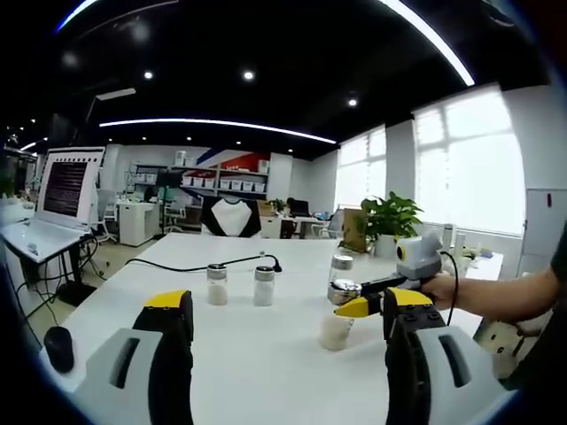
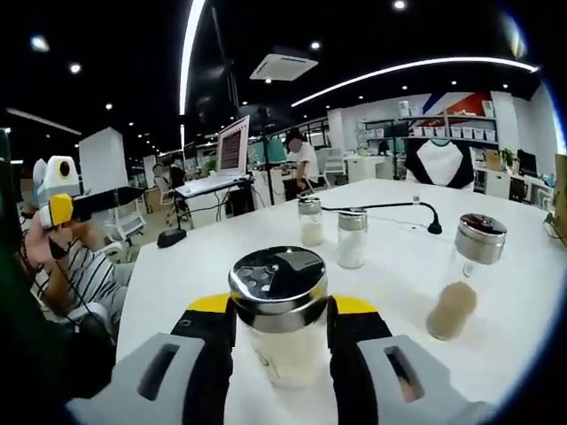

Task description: Rotate the seasoning bottle until the label or dispensing opening points toward the visible target arrow and the bottle remains upright within the marked orientation range

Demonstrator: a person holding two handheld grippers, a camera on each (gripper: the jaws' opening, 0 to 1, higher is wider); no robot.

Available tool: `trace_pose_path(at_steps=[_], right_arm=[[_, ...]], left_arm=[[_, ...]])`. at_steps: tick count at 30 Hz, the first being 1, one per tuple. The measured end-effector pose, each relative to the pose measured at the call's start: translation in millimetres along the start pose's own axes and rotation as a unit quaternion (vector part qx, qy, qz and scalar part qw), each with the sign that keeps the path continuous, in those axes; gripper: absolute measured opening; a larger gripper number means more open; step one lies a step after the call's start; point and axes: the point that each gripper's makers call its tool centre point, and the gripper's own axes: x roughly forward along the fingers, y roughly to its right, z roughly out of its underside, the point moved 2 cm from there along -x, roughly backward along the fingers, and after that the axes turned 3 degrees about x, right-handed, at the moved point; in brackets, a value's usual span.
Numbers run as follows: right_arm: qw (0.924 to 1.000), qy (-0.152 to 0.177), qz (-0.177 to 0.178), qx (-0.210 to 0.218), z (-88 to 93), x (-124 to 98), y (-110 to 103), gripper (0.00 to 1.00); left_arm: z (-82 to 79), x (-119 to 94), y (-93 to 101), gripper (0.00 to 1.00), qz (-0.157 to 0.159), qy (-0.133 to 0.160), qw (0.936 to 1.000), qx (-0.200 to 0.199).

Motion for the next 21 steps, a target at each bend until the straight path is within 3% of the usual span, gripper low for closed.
trace_pose_path(at_steps=[21], right_arm=[[0.9996, 0.002, 0.027, -0.005, -0.7, 2.5, 6.4, 0.39]], left_arm=[[-1.4, -3.2, 0.9, 0.93, 0.002, 0.006, 1.0, -0.006]])
